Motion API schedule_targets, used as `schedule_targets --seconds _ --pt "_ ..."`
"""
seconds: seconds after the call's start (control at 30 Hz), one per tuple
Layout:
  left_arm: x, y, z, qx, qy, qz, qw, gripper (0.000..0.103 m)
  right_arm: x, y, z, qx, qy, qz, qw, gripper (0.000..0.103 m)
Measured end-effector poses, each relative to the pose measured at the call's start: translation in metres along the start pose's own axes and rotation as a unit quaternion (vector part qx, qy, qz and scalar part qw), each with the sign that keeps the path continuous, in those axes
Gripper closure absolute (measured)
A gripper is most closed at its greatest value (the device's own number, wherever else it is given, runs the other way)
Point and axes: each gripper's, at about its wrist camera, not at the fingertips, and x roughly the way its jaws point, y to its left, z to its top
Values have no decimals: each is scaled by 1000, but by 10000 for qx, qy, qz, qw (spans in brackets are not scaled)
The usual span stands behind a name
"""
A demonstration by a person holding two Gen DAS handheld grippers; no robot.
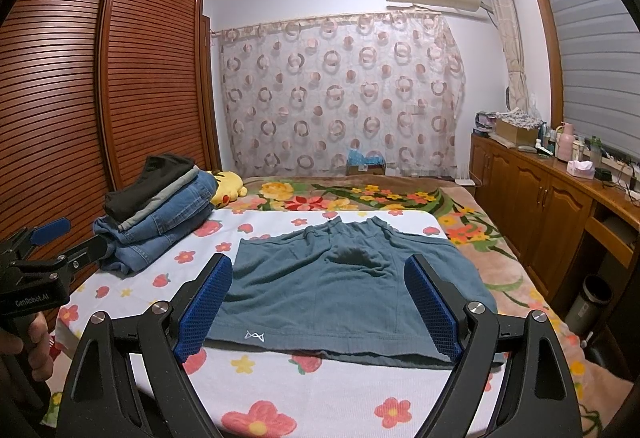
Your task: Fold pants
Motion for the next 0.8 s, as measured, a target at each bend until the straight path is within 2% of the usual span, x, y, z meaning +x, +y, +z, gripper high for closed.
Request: schedule_targets --seconds 0.8 --pt "-2 0 1 -3 -18 1 10000 0 -4 2 1 -10 -41 9 10000 14"
